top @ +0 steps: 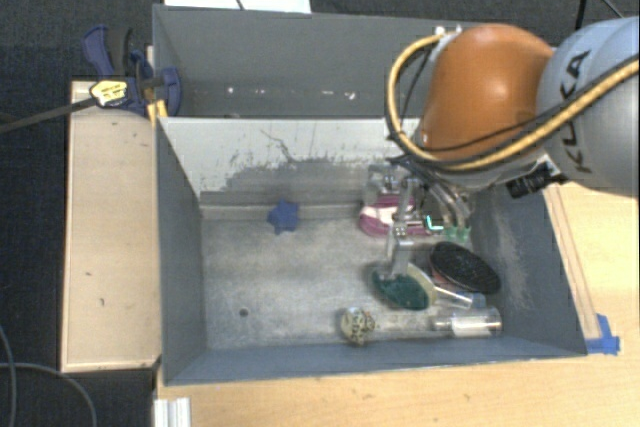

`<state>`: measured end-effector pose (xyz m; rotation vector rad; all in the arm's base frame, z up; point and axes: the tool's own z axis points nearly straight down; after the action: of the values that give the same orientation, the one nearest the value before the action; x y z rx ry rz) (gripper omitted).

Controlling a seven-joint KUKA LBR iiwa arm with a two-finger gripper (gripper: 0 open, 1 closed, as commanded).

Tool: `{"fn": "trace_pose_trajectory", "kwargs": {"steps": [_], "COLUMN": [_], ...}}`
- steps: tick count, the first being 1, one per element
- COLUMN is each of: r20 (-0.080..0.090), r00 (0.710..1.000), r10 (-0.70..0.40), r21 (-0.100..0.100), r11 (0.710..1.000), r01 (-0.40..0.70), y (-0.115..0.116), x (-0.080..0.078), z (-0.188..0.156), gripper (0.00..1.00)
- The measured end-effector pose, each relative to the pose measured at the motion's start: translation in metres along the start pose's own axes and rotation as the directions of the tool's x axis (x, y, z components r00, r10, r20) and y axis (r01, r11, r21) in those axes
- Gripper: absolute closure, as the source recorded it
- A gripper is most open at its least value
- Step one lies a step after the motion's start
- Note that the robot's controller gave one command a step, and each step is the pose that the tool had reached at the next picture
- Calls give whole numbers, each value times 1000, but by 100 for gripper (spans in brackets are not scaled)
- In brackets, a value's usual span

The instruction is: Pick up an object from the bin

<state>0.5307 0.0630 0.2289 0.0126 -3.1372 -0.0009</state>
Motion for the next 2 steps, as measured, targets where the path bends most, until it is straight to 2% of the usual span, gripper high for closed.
{"fn": "trace_pose_trajectory", "kwargs": {"steps": [1, 2], "r20": [1, 3], "r00": [985, 996], "r10": [174, 95], "r21": [0, 0], "r11": [985, 996], "r01": [-174, -95], "y": [-11, -9], "x": [28, 51], "z": [70, 91], "gripper": [0, 0]}}
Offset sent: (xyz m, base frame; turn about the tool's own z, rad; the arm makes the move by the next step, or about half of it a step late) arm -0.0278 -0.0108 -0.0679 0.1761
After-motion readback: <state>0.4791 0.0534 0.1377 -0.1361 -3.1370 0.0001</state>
